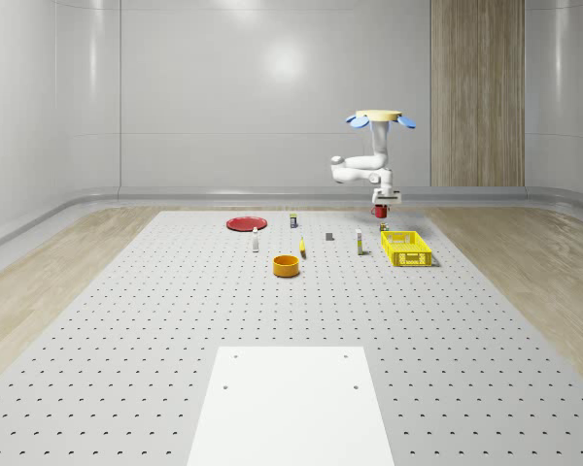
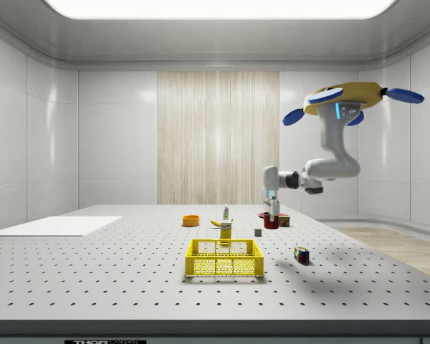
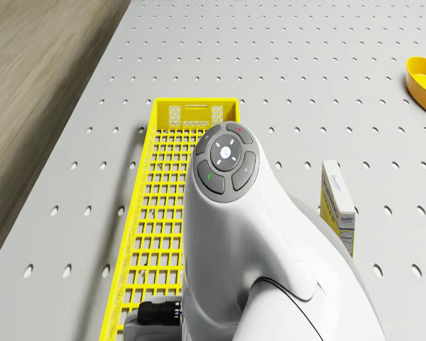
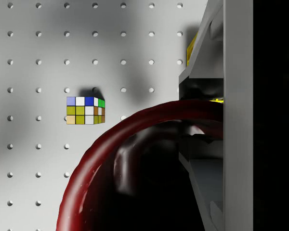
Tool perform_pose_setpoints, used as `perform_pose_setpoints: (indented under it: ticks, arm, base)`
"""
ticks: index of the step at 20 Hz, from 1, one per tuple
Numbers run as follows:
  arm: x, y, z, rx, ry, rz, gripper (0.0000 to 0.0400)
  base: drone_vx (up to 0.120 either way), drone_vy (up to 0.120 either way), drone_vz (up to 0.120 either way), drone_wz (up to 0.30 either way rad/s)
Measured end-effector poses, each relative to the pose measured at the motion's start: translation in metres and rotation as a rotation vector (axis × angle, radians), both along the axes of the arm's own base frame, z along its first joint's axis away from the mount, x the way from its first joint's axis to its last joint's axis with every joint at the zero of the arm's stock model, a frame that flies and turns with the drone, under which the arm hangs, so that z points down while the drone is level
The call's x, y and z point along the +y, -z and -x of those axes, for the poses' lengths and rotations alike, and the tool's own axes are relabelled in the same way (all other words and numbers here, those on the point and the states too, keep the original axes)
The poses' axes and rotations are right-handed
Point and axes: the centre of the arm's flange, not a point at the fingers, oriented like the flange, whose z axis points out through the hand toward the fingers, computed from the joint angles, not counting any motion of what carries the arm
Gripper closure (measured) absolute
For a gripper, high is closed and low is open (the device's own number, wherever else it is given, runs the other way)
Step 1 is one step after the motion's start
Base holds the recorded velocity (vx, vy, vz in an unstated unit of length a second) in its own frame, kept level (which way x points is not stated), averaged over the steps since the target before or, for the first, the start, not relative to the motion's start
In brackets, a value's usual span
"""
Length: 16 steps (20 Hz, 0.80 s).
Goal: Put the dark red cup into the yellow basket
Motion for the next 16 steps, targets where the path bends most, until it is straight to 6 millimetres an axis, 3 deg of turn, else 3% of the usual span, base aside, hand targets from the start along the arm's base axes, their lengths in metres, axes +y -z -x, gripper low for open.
perform_pose_setpoints:
  ticks: [12, 16]
  arm:
    - [0.0, 0.0, 0.0, 0.0, 0.0, 0.0, 0.0302]
    - [0.0, 0.0, 0.0, 0.0, 0.0, 0.0, 0.0302]
  base:
    - [0.12, 0.12, 0.0, 0.0]
    - [0.12, 0.02, 0.0, 0.0]
